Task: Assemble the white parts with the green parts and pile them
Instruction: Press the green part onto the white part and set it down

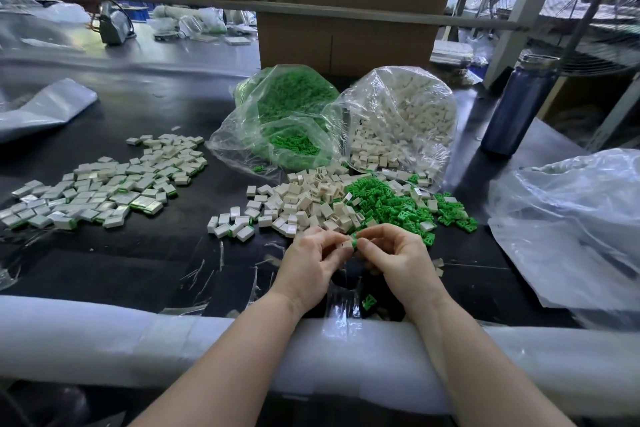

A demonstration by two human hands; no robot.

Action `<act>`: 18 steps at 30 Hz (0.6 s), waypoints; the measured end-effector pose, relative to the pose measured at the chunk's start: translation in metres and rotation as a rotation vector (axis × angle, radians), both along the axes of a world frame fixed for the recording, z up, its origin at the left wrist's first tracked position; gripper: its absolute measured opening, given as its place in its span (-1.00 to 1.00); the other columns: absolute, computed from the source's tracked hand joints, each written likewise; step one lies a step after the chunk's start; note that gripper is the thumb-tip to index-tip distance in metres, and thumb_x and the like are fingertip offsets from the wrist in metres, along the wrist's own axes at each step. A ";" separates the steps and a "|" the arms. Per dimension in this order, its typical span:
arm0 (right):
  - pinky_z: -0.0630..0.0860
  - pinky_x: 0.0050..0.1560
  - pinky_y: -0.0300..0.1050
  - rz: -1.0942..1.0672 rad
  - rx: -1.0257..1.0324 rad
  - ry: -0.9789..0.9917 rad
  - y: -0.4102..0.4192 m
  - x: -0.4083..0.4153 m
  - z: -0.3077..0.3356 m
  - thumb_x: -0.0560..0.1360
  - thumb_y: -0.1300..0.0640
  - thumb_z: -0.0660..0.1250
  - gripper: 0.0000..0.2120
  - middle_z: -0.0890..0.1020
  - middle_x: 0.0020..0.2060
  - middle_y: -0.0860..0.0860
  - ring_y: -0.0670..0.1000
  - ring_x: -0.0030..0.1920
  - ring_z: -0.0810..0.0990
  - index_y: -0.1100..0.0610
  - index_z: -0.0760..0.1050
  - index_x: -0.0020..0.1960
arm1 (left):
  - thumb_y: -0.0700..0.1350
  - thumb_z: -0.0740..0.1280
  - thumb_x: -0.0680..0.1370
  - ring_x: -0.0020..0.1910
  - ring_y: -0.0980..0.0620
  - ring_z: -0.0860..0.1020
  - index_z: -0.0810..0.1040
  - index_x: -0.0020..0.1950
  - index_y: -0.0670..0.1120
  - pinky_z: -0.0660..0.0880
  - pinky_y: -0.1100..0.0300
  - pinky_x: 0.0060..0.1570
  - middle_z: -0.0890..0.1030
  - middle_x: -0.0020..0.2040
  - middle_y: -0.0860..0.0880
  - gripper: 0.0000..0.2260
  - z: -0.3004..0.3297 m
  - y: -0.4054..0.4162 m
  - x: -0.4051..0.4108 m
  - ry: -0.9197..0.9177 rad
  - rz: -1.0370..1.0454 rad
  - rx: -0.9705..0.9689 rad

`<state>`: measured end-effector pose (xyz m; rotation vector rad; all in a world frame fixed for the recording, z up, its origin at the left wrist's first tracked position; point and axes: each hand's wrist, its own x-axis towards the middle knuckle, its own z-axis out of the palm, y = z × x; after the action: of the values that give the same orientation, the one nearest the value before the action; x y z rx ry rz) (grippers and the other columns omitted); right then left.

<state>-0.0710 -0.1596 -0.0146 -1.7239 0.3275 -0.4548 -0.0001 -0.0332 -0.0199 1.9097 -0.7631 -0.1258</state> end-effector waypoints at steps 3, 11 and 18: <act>0.47 -0.38 -0.36 0.005 -0.038 0.002 0.000 -0.001 0.000 0.44 0.34 0.38 -0.84 0.62 -0.41 -0.02 -0.18 -0.41 0.57 0.12 0.57 -0.25 | -0.14 0.36 0.51 -0.08 0.10 0.54 0.64 0.04 -0.14 0.43 0.44 -0.03 0.57 -0.11 0.02 -0.84 0.000 -0.001 0.001 0.021 -0.015 -0.007; 0.46 -0.37 -0.35 0.003 -0.055 0.027 0.000 0.000 0.000 0.47 0.30 0.36 -0.89 0.59 -0.41 -0.02 -0.20 -0.43 0.53 0.19 0.56 -0.23 | -0.16 0.37 0.50 -0.11 0.09 0.58 0.64 -0.01 -0.11 0.47 0.38 -0.03 0.65 -0.09 -0.05 -0.89 0.001 0.001 0.001 0.108 -0.031 -0.028; 0.39 -0.29 -0.19 0.021 -0.148 0.101 0.000 0.002 -0.002 0.47 0.28 0.37 -0.84 0.51 -0.44 0.00 -0.09 -0.40 0.43 0.16 0.52 -0.28 | -0.20 0.37 0.50 -0.10 0.06 0.55 0.65 0.01 -0.16 0.45 0.34 0.00 0.60 -0.12 -0.04 -0.87 0.002 0.002 0.000 0.074 -0.034 0.028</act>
<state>-0.0686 -0.1594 -0.0162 -1.8974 0.3551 -0.3846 -0.0004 -0.0312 -0.0177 1.9078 -0.7475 -0.2285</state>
